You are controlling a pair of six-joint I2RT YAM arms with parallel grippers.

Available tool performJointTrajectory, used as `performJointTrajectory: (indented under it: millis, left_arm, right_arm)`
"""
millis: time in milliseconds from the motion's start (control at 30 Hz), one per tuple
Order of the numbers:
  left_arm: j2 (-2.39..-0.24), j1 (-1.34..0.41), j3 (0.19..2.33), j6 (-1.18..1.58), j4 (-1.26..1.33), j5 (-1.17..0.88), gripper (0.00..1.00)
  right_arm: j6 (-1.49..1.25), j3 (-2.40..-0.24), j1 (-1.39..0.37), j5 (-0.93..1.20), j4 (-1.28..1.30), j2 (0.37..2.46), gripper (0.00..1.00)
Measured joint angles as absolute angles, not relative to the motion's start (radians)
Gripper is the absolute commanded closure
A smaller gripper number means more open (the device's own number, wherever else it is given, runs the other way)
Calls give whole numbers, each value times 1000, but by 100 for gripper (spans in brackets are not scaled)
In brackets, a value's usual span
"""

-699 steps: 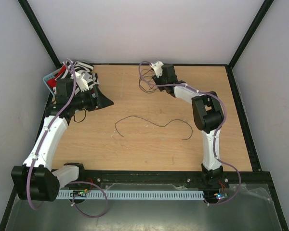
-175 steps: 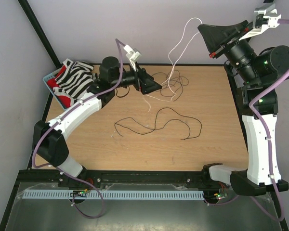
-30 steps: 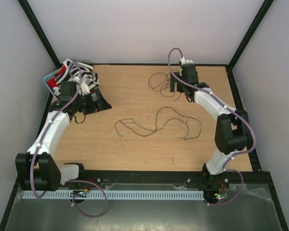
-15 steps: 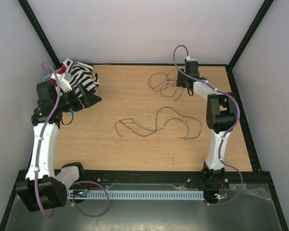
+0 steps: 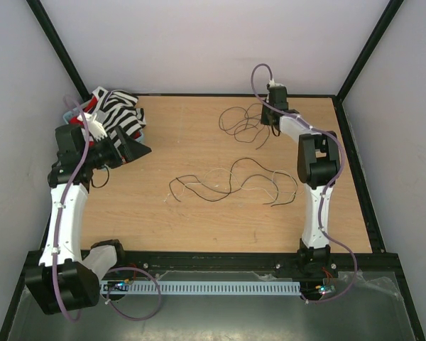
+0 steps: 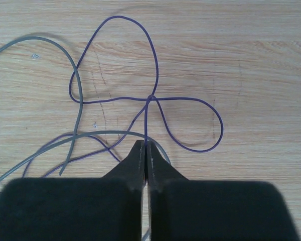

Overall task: Zip-tie the wires
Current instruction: Pick up the cable at the center of the board.

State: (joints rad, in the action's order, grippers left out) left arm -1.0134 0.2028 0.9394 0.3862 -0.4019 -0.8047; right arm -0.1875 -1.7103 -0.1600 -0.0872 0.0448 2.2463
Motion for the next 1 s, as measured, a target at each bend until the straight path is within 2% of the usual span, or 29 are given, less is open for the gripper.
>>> performJointTrajectory:
  millis: [233,567,767,1000]
  left_arm:
    - [-1013,211,936,405,-367,-822,1]
    - [-1054,237,994,617,-110,-857,1]
    - [-1163,241,1144,723,2,-927,1]
    - [-1195,159,1182,729,61,-972,1]
  right_arm:
    - [-178,-1694,-160,-80,62,2201,100]
    - [-119,-1611,-213,-82,84,1784,100]
    - [-92,-1797,-242,-65,120,1689,100]
    - [-85,-1957,-236,11,139,1620,100]
